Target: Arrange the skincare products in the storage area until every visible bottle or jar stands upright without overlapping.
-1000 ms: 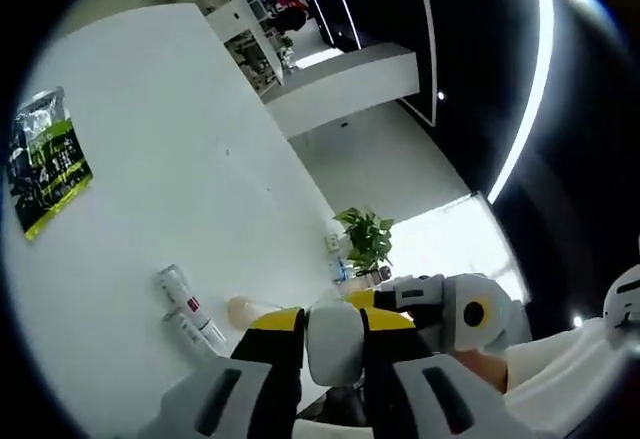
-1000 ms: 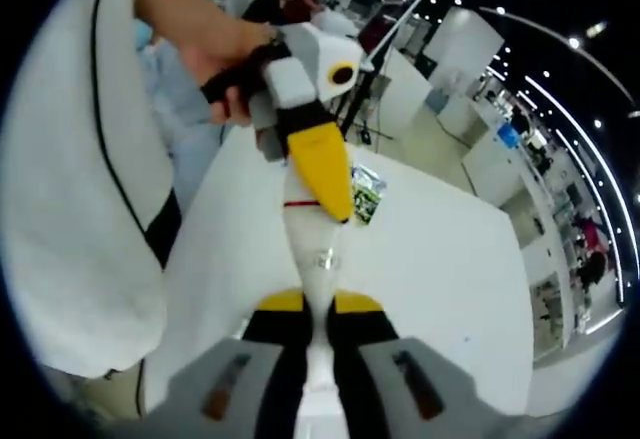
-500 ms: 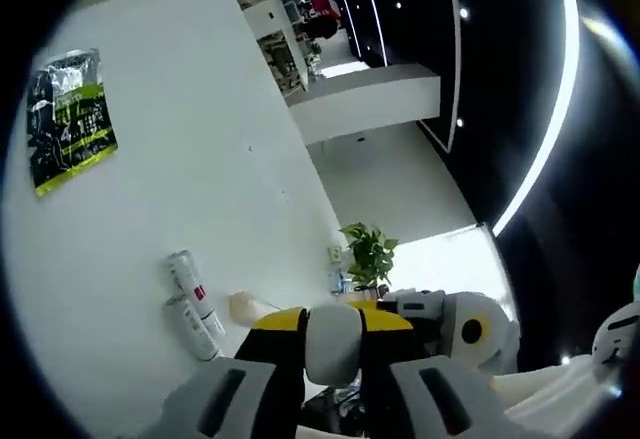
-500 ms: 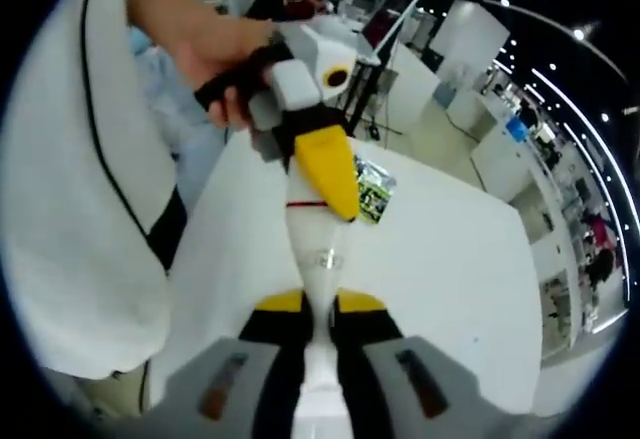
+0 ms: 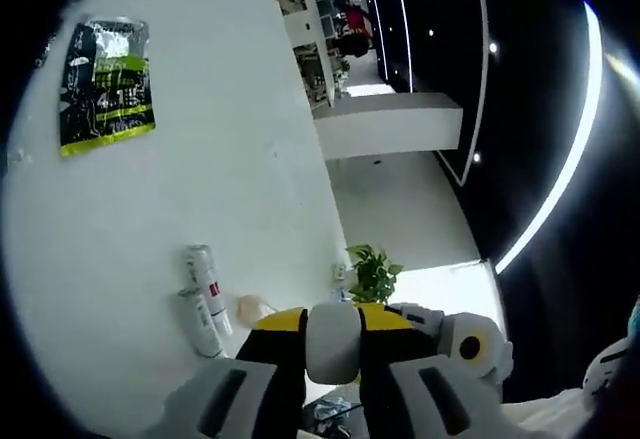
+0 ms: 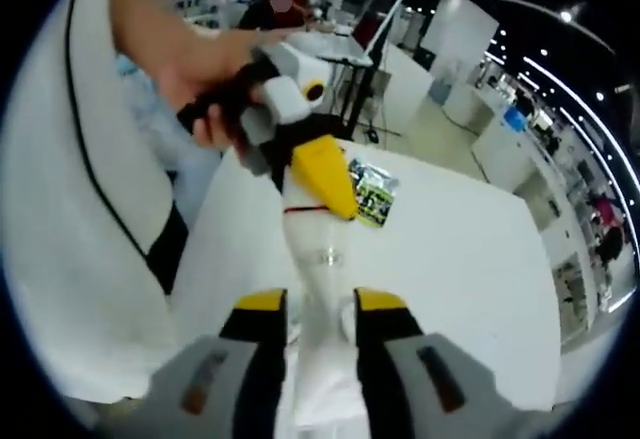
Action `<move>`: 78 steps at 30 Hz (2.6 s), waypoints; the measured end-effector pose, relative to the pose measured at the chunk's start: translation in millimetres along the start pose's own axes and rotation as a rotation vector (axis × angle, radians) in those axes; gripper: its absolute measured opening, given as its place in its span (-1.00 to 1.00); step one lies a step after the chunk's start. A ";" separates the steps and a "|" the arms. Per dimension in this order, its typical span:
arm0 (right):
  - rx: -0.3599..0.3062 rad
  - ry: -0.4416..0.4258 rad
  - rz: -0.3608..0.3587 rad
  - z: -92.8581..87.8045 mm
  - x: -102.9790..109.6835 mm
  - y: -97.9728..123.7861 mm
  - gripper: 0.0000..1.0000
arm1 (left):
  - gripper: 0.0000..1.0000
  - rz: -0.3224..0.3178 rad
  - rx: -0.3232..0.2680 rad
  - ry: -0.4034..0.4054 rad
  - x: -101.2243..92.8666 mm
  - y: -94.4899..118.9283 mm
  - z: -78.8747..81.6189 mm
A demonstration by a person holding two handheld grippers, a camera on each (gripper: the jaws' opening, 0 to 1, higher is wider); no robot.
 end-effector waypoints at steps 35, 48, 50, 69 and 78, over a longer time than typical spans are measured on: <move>-1.343 -1.378 0.058 -46.3 -12.6 21.5 0.10 | -0.64 -0.193 -0.210 0.148 -15.8 -2.4 19.8; -1.544 -1.483 0.127 -48.0 -23.4 18.2 -0.32 | -0.64 -0.251 -0.156 0.155 -23.6 -10.3 4.1; -1.541 -1.487 0.134 -47.6 -22.6 16.6 -0.38 | -0.64 -0.254 -0.149 0.153 -24.8 -11.2 3.0; -1.514 -1.474 0.154 -49.6 -16.7 18.4 -0.57 | -0.64 -0.255 -0.133 0.149 -22.3 -10.7 -1.0; -1.491 -1.471 0.150 -48.2 -14.1 18.7 -0.67 | -0.64 -0.263 -0.124 0.160 -20.8 -8.3 -3.8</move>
Point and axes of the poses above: the point that each gripper's makers call its tool centre point, and the gripper's own axes: y roughly backward along the fingers, x roughly to its left, z roughly out of its top, the point moved 10 cm from there along y, roughly backward along the fingers, and after that the axes turned 15 degrees about z, right-handed, at the moved point
